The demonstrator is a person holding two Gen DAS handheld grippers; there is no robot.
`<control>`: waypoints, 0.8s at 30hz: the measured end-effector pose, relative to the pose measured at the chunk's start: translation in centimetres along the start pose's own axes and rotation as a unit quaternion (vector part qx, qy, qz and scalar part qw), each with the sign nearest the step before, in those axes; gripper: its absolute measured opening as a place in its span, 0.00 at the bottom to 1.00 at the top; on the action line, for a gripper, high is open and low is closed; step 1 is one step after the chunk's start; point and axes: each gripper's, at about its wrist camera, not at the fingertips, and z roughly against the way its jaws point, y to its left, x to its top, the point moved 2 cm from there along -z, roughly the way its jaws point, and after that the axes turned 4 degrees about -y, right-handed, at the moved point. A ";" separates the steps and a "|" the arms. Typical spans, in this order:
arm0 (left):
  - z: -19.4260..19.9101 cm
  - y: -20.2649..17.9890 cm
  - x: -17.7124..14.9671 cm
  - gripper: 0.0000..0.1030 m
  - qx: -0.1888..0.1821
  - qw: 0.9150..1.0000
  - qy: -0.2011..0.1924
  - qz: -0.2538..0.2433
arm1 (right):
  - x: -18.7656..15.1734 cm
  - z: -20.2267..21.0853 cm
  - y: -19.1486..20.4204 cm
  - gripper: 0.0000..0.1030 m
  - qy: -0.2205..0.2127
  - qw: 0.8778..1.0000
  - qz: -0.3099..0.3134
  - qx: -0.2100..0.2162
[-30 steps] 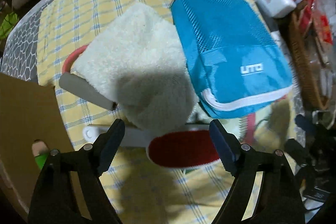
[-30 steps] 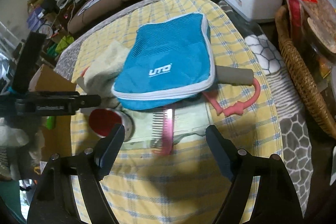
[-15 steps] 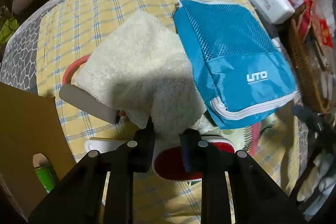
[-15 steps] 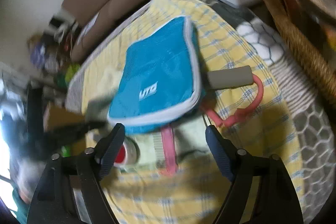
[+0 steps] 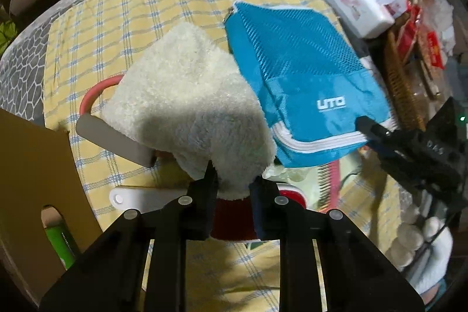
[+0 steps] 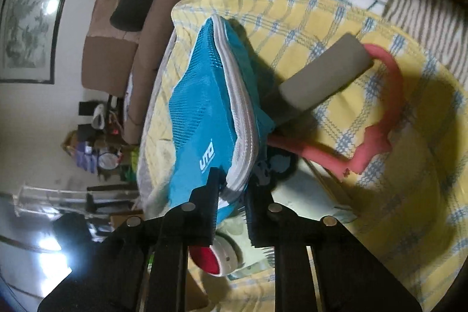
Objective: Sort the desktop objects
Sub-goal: 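Grasp the white fluffy towel with the left gripper while the right grasps the blue UTO pouch, then lift the towel and pouch with both grippers and carry them toward the cardboard box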
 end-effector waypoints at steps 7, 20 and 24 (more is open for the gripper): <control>4.6 0.3 0.7 0.17 -0.024 0.999 -0.031 0.009 | 0.0 4.1 3.8 0.09 -0.054 0.997 0.047 0.027; 14.9 0.1 -0.4 0.12 -0.041 0.995 -0.087 -0.001 | -3.6 10.7 14.3 0.08 -0.078 0.986 0.142 0.025; 18.2 0.3 -1.2 0.10 -0.048 0.993 -0.106 0.004 | -4.9 12.6 16.8 0.08 -0.089 0.982 0.166 0.023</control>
